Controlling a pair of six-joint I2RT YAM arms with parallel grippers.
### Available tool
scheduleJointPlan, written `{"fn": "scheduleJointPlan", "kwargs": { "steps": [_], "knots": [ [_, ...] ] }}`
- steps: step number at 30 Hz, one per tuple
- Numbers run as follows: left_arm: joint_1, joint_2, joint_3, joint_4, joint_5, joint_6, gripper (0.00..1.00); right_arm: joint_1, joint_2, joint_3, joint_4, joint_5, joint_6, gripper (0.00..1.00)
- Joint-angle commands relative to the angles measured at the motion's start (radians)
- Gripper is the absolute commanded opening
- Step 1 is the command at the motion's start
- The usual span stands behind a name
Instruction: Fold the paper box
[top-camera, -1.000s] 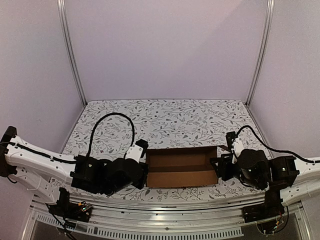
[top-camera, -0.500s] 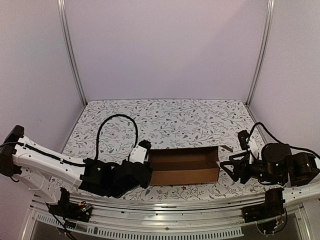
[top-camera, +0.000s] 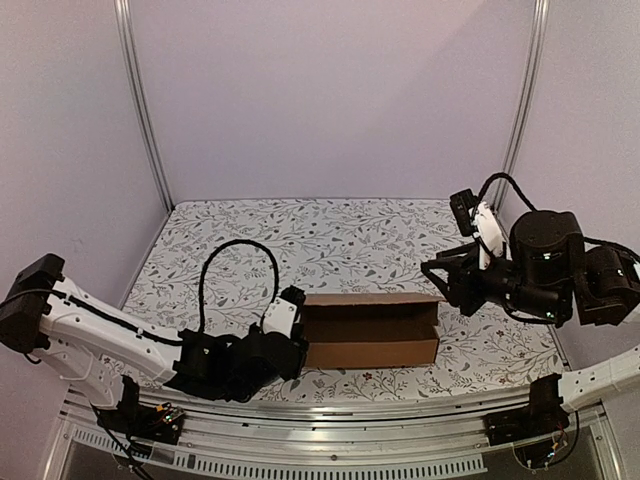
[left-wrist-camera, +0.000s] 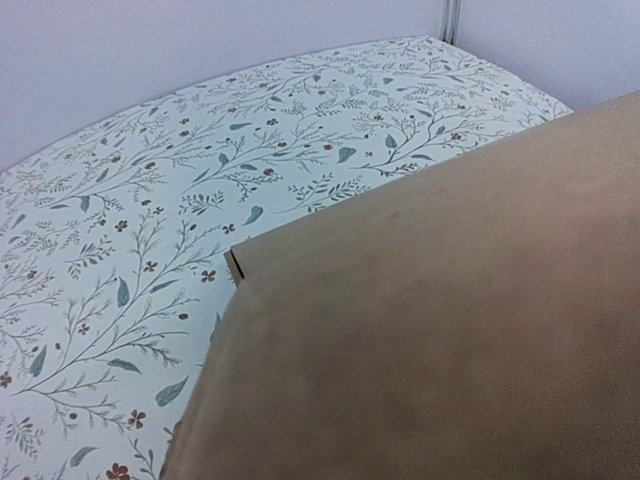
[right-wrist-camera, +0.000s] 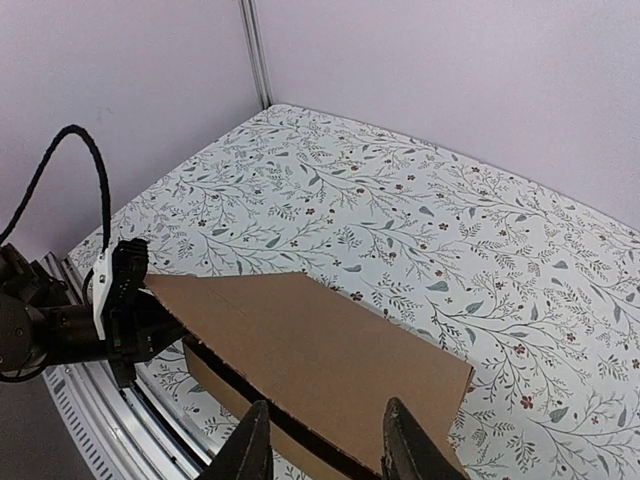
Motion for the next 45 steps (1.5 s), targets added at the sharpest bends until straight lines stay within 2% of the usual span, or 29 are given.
{"fn": "scheduleJointPlan", "kwargs": {
  "steps": [1, 10, 18, 22, 30, 40, 45],
  "knots": [
    [0.022, 0.045, -0.06, 0.103, 0.066, 0.084, 0.0, -0.09, 0.109, 0.082, 0.004, -0.028, -0.075, 0.33],
    [0.04, 0.089, -0.044, 0.192, 0.061, 0.185, 0.0, -0.236, 0.378, 0.099, 0.167, -0.174, -0.059, 0.31],
    [0.047, 0.098, -0.075, 0.319, 0.154, 0.275, 0.0, -0.278, 0.548, 0.069, 0.273, -0.189, -0.003, 0.27],
    [0.046, 0.084, -0.075, 0.302, 0.181, 0.28, 0.0, -0.278, 0.598, 0.051, 0.306, -0.187, 0.016, 0.27],
    [0.047, 0.026, -0.102, 0.253, 0.232, 0.239, 0.12, -0.278, 0.636, -0.019, 0.364, -0.19, 0.074, 0.25],
    [0.031, -0.096, -0.131, 0.114, 0.281, 0.163, 0.26, -0.279, 0.649, -0.089, 0.409, -0.19, 0.116, 0.22],
    [0.027, -0.174, -0.168, 0.004, 0.254, 0.113, 0.28, -0.277, 0.667, -0.136, 0.44, -0.211, 0.143, 0.2]
  ]
}}
